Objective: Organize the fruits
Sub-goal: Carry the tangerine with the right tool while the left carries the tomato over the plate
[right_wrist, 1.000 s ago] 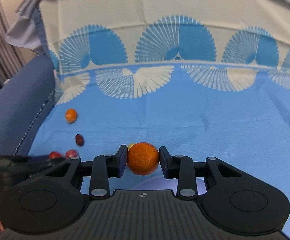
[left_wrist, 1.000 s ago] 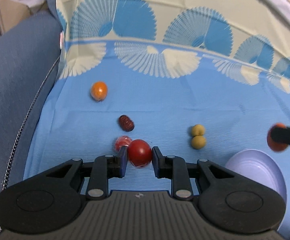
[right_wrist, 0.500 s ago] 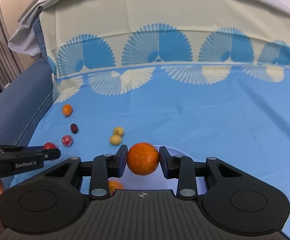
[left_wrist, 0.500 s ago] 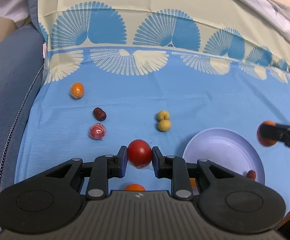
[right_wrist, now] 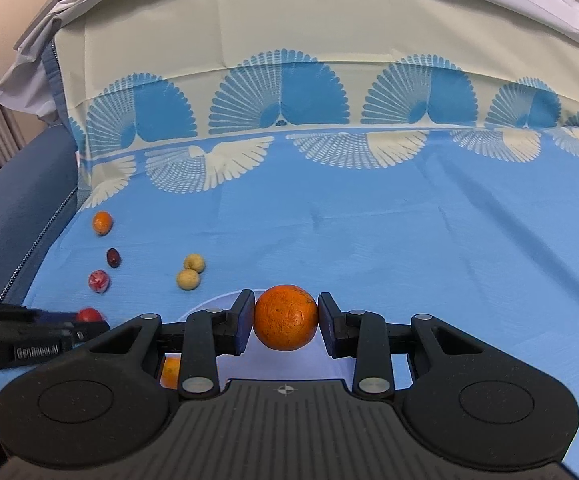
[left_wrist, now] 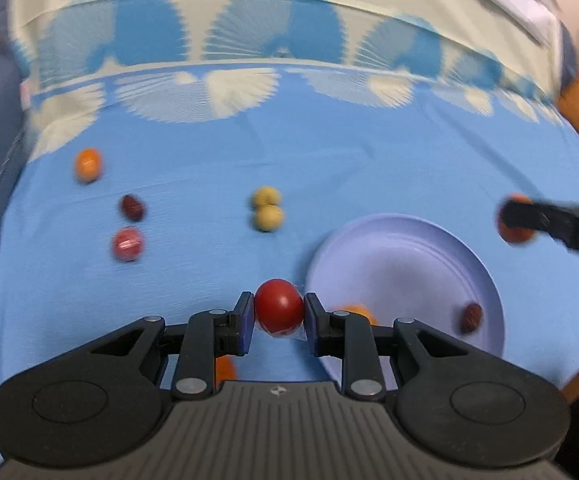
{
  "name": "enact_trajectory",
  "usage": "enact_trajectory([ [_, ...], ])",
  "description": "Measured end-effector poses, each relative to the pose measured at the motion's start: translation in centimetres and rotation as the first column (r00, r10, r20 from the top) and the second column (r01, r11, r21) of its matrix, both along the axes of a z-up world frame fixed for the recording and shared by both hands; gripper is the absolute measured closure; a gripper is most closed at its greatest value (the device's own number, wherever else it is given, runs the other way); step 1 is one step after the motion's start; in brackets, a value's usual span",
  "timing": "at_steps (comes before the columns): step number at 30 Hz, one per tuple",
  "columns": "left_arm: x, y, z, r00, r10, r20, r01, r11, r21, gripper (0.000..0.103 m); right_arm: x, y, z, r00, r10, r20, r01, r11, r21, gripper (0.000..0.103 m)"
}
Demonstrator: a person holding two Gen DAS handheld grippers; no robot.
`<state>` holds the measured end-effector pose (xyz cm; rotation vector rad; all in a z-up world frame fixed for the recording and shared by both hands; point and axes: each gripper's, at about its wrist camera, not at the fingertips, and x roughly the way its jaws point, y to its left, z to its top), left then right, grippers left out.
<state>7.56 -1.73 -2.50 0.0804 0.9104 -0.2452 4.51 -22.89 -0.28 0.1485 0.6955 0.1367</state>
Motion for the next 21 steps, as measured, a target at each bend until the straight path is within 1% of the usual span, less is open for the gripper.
enact_trajectory([
  [3, -0.6, -1.6, -0.2, 0.996, -0.090, 0.021, 0.090, 0.996, -0.007, 0.074, 0.1, -0.1, -0.2, 1.000, -0.003, -0.003, 0.003, 1.000, -0.006, 0.067],
  [6, -1.3, -3.0, -0.1, 0.981, -0.186, 0.051, 0.188, 0.982, -0.037, 0.074, 0.3, 0.0, -0.3, 1.000, -0.004, -0.003, 0.004, 1.000, -0.015, 0.067],
  [10, -2.2, -4.8, -0.1, 0.958, -0.272, 0.090, 0.275, 0.961, -0.015, 0.074, 0.5, 0.2, -0.5, 1.000, 0.006, -0.006, -0.006, 1.000, -0.026, 0.067],
  [14, -2.2, -5.5, -0.8, 0.952, -0.292, 0.088, 0.292, 0.956, 0.013, 0.074, 0.8, 0.5, -0.7, 1.000, 0.013, -0.014, -0.013, 0.999, -0.038, 0.067],
  [21, -2.2, -6.0, -1.1, 0.944, -0.318, 0.088, 0.316, 0.948, 0.030, 0.074, 1.0, 0.7, -1.1, 0.999, 0.026, -0.030, -0.028, 0.999, -0.043, 0.067],
])
